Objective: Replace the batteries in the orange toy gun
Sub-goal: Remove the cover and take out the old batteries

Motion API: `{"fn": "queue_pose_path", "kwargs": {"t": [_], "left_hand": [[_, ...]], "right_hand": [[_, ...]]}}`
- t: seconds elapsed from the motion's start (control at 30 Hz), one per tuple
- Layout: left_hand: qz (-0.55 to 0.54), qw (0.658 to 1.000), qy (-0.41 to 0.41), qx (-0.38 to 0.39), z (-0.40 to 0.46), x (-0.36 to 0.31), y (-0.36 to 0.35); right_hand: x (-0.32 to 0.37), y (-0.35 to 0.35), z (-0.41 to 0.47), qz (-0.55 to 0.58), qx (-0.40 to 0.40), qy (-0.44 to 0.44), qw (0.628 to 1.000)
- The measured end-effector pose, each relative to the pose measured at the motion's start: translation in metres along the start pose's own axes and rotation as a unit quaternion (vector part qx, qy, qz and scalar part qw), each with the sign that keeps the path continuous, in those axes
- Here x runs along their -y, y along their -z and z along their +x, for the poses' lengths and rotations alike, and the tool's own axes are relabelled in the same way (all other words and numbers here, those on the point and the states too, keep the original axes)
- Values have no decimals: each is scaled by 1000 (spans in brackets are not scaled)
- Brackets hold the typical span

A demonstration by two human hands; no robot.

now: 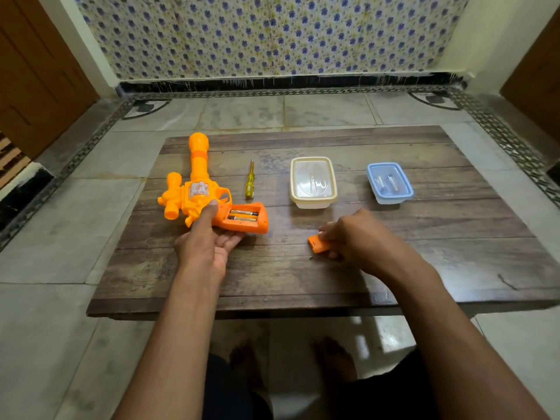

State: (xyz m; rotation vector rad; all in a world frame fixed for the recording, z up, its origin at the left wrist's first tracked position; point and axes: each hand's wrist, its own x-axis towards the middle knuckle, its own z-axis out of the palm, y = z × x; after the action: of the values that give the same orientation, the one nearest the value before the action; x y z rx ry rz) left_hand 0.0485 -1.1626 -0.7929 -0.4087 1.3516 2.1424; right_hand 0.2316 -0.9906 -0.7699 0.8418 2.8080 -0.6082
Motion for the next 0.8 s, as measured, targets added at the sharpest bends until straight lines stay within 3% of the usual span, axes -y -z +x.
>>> {"fn": "queue_pose_path", "kwargs": {"t": [0.43,0.63,0.8], "left_hand": [[16,1000,2,-19,4,1,4],[8,999,1,-37,4,-1,6],[8,999,1,-51,5,-3,7]], "right_hand": [[9,4,1,-59,-38,19,997],[32,-5,11,15,-140,85,986],[67,-14,34,71,-156,151,974]]}}
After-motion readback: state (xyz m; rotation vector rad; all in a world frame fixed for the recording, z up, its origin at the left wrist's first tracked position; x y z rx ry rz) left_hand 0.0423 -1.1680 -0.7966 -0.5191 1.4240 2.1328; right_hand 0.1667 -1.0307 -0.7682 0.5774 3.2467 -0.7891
